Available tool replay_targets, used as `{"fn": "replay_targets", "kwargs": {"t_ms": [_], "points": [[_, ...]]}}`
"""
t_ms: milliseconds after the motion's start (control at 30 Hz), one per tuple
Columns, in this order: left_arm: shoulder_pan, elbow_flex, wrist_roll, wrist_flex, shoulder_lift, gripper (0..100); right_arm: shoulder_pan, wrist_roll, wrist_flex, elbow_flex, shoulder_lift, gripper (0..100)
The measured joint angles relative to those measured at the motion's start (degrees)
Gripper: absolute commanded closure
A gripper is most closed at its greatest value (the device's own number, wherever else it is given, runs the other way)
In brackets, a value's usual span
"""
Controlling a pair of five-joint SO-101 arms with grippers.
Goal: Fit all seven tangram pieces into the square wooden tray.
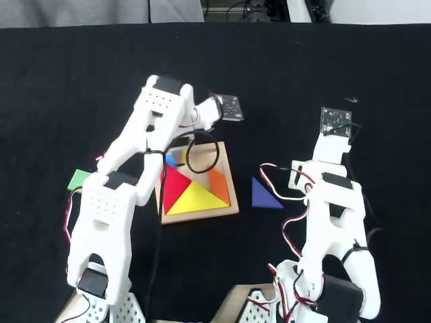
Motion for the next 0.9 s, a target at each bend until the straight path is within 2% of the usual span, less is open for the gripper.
{"fn": "replay_targets", "kwargs": {"t_ms": [167, 333, 433, 567, 700, 900], "points": [[1.3, -13.5, 1.4, 10.4, 0.0, 83, 0.0, 0.0, 0.0, 0.0, 0.0, 98.5], [-1.1, -30.7, 17.1, 12.3, -0.8, 83, 0.0, 0.0, 0.0, 0.0, 0.0, 98.5], [-4.7, -34.6, 24.8, 12.5, -4.7, 83, -0.1, 0.0, 0.0, 0.0, 0.0, 98.4], [-9.0, -33.8, 33.8, 12.7, -14.9, 83, -0.1, 0.0, 0.0, 0.0, 0.0, 98.4], [-11.4, -27.2, 41.9, 12.8, -29.5, 83, -0.1, 0.0, 0.0, 0.0, 0.0, 98.4], [-14.5, -11.7, 45.8, 12.8, -54.1, 83, -0.1, 0.0, 0.0, 0.0, 0.0, 98.4]]}}
